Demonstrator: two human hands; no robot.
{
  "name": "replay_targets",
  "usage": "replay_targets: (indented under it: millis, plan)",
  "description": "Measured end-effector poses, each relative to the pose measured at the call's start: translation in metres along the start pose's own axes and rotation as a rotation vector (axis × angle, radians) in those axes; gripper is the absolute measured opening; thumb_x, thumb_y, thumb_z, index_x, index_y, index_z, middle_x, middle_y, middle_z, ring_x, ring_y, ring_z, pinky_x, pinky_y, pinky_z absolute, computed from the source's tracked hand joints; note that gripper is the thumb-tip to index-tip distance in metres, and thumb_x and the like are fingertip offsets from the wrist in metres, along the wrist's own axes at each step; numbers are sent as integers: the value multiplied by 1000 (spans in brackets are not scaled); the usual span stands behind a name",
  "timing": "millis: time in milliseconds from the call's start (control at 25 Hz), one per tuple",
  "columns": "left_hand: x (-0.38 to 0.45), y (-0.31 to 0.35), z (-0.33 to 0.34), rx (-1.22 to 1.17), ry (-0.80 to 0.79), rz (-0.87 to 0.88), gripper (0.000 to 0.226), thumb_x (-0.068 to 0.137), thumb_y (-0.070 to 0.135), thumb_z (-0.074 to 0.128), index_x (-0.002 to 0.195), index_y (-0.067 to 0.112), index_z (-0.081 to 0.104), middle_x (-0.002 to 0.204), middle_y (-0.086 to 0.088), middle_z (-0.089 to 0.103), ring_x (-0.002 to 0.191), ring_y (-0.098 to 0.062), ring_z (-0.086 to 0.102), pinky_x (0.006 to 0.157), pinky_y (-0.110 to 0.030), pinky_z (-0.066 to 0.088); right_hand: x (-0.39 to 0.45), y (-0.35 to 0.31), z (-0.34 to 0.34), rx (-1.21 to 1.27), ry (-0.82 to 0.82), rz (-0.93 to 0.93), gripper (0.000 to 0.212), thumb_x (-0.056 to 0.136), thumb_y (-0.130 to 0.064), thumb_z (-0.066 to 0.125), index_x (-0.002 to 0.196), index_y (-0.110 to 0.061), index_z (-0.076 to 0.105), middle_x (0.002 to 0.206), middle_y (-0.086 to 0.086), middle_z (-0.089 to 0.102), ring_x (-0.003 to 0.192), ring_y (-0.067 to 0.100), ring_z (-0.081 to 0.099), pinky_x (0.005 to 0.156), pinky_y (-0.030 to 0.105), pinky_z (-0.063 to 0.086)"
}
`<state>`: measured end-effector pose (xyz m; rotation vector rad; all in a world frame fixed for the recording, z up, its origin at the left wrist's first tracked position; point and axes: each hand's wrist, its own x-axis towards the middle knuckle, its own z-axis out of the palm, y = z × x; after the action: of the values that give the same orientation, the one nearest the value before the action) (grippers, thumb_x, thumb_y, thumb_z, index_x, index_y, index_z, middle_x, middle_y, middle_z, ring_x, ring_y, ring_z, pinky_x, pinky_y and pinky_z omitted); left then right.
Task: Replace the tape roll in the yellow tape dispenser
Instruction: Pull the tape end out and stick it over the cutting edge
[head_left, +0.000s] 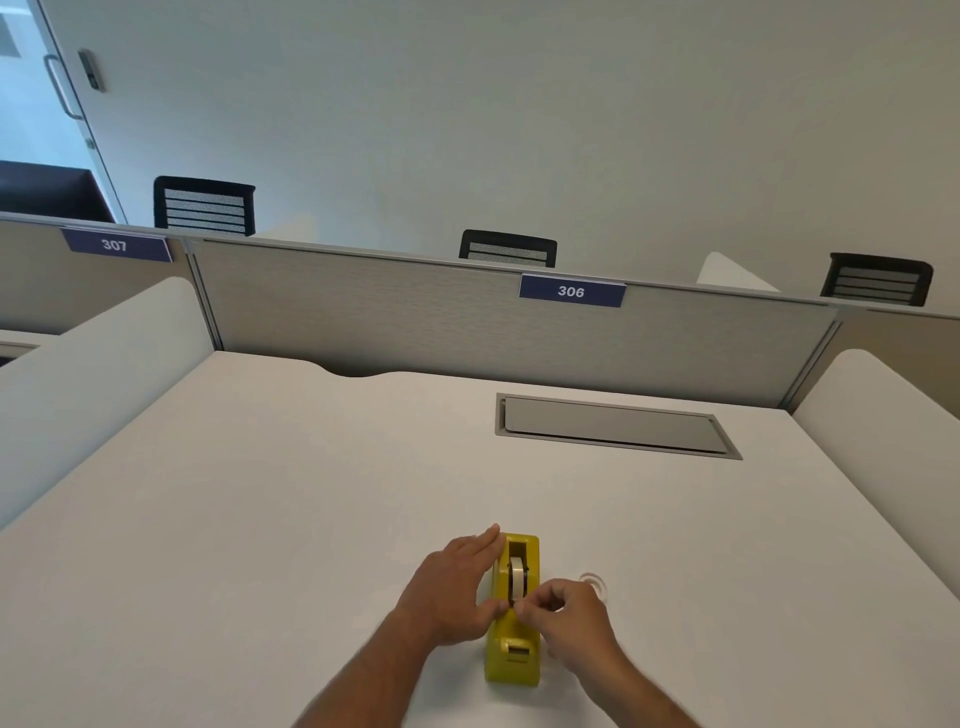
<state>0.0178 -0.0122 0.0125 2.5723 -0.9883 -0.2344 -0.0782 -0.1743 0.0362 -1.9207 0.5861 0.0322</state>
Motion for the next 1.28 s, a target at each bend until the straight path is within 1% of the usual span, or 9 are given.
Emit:
replay_targets:
  millis: [200,360,480,640,720,840,920,1120,1280]
  plan:
    - [0,0,0,-11,-4,-1,85,86,58,52,156,33,11,165,15,11,149,-13,22,118,-39,32,-7,5,-2,-1,-35,-30,12,75,-22,84,71,-21,74,74,-6,71,73,12,63,58,22,50]
    - [0,-1,2,-10,-7,-16,86,86,59,54,156,34,10,165,16,10,149,-13,23,117,-39,32,-9,7,-4,5,-63,-55,12,73,-14,84,70,-21,74,72,-6,71,74,12,64,65,25,56]
    - [1,-1,3,-13,-5,-19,86,86,60,54,156,34,10,165,16,10,149,-13,24,116,-38,32,-12,10,-4,45,-72,-42,12,71,-10,84,69,-19,75,70,-4,71,71,14,62,62,29,54]
    - [2,-1,1,-13,-10,-22,86,86,60,54,156,34,10,165,16,10,149,-13,24,116,-39,33,-16,12,-2,79,-94,-63,14,69,-6,82,68,-18,76,64,-4,69,63,14,57,56,26,49]
    - [1,-1,1,-11,-12,-22,86,86,60,53,156,34,10,165,16,10,149,-14,24,117,-40,33,-18,12,-1,79,-103,-83,17,68,-4,81,65,-19,75,64,-4,70,62,14,56,56,26,48]
    - [-1,-1,3,-13,-17,-23,86,86,60,53,156,34,10,165,16,10,149,-14,24,117,-40,33,-22,14,0,24,-76,-115,18,68,-6,82,62,-21,74,75,-2,70,66,12,56,61,24,51]
    - [0,0,2,-7,-16,-22,86,87,60,53,156,34,10,165,16,10,149,-14,24,117,-40,33,-23,15,0,3,-77,-141,21,67,-6,82,59,-23,72,79,-1,69,66,11,55,62,22,51]
    - [0,1,0,3,-23,-21,85,87,60,53,156,33,10,166,15,10,149,-15,24,117,-41,33,-26,20,0,-33,-76,-202,21,65,-8,84,60,-25,74,82,-2,65,67,8,56,60,17,51]
    - [0,2,-1,4,-25,-17,85,88,58,54,156,32,10,166,15,10,149,-15,24,118,-41,32,-29,26,-1,-85,-65,-294,18,65,-15,85,64,-32,77,82,-4,61,68,9,58,58,18,50]
